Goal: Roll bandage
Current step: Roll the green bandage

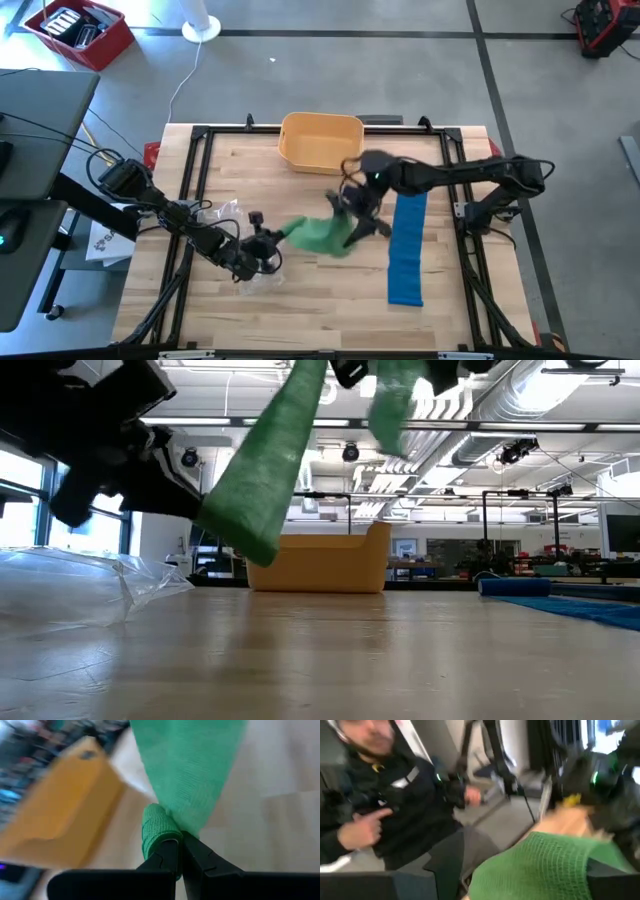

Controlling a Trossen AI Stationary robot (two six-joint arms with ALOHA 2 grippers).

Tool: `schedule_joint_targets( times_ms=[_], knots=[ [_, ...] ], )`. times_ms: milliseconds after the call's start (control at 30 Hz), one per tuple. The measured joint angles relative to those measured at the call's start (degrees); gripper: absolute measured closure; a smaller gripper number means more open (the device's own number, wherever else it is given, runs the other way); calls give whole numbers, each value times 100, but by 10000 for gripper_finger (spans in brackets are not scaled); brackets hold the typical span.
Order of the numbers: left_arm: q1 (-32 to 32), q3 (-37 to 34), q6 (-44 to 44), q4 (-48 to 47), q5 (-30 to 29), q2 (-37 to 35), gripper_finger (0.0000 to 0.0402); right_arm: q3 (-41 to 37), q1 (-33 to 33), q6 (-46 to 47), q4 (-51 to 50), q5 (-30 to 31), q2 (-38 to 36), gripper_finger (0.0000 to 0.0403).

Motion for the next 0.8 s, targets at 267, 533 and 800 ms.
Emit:
schedule_joint_targets(
  times_ms=[267,533,800],
  knots=[
    [119,2,2323,42,-2050,-238,401,-2,652,-533,-2042,1903,109,183],
    [131,2,4212,1110,-2437,-412,401,-2,486,-1016,-2235,2581,851,183],
    [-215,47,6358,3287,-2302,-412,401,-7,-54,-1595,-2064,3901,1594,183]
  ],
)
